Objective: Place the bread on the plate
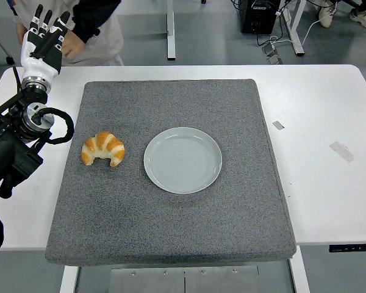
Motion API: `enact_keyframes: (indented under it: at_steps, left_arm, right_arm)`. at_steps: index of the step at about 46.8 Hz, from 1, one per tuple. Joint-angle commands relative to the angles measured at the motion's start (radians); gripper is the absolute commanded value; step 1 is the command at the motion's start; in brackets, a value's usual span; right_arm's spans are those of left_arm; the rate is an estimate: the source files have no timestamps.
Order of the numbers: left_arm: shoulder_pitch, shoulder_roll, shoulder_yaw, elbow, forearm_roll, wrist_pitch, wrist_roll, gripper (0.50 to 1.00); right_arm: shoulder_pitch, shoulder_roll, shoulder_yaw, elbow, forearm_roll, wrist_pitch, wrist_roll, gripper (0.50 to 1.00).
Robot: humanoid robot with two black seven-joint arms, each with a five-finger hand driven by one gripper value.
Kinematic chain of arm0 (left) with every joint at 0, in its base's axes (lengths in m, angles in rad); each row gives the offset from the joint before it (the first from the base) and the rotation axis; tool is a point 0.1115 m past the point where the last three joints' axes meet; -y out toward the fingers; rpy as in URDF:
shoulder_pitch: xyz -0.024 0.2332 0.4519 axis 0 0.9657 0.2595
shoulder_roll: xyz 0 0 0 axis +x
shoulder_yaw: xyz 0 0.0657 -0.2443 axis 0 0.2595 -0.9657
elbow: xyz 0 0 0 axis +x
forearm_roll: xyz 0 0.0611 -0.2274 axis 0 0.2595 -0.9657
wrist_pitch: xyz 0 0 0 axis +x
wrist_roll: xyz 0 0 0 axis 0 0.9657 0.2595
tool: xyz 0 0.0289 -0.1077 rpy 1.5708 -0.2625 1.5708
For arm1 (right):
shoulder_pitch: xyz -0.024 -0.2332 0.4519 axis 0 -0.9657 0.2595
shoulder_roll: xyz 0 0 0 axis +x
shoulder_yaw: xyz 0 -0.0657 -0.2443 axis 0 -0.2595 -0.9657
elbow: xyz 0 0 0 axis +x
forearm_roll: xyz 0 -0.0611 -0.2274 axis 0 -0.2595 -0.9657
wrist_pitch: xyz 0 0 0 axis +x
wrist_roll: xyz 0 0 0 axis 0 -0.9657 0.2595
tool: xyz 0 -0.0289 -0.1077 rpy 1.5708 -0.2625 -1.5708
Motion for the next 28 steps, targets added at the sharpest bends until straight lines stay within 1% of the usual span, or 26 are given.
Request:
enact_keyframes:
  at_steps: [1, 7, 20, 28]
  left_arm:
    - [0.0, -0.001, 0.0, 0.0, -0.001, 0.0, 0.0, 0.983]
    - [-0.002, 0.002, 0.001, 0.0, 0.0, 0.001, 0.008, 0.983]
    - [-0.005, 0.003, 0.011, 0.0, 0.0, -0.002, 0.006, 0.984]
    - [-0.006, 0.029, 0.037, 0.0, 0.002, -0.017, 0.003, 0.983]
  right_arm:
    - [0.0, 0.0, 0.0, 0.0, -0.001, 0.0, 0.0, 1.0]
    - [0.0, 0.0, 0.0, 0.0, 0.0, 0.0, 0.0, 1.0]
    - [-0.001, 0.0, 0.0, 0.0, 0.0, 0.0, 0.0, 1.0]
    - [0.0, 0.0, 0.0, 0.0, 0.0, 0.002, 0.0, 1.0]
